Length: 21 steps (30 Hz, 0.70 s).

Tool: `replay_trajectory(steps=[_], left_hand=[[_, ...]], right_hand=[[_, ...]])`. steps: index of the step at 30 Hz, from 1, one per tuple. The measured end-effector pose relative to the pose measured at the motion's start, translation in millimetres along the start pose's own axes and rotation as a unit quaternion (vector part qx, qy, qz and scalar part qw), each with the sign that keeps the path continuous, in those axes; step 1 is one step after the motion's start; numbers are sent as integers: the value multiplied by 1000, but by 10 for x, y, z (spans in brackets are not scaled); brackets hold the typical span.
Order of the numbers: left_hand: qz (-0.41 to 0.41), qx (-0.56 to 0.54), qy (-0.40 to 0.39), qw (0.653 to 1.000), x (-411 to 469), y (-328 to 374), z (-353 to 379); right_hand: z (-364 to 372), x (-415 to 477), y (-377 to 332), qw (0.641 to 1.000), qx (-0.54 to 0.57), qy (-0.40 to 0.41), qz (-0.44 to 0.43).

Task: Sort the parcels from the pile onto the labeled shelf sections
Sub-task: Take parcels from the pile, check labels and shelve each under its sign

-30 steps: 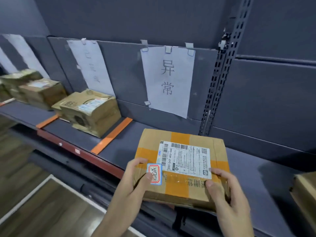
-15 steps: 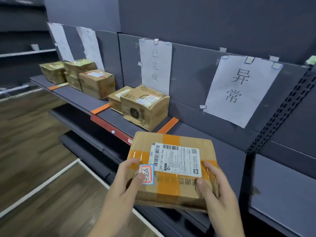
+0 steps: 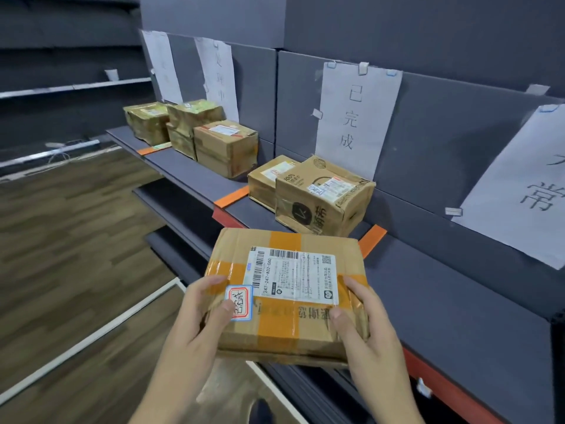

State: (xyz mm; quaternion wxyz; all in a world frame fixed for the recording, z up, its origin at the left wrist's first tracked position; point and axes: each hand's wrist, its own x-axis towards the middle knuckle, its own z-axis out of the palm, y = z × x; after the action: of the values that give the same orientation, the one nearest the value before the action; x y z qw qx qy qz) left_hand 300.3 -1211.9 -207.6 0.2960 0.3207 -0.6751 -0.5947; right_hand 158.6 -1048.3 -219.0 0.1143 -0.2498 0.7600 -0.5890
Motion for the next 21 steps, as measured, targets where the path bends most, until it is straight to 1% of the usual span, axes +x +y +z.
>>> replay_trajectory(steps=[5,9,12,17,21], left_hand=[[7,20,23,1000,767,-56,-250],[7,24,21,999,1370,28,-429],[3,33,12,999,1759,32,-553],[-5,38,2,999,2375,6,-726],[-6,44,-31,999,3051,-66,-892]], right_hand=[[579,656,-7,1000,21,-7,-2],[968,1131,-75,1000,22,-7,13],[1195,1442,-114,999,23,-21,35],[1543,1818,-168,999,7,-30,37],[1897,2042,-208,998,-1,0,56]])
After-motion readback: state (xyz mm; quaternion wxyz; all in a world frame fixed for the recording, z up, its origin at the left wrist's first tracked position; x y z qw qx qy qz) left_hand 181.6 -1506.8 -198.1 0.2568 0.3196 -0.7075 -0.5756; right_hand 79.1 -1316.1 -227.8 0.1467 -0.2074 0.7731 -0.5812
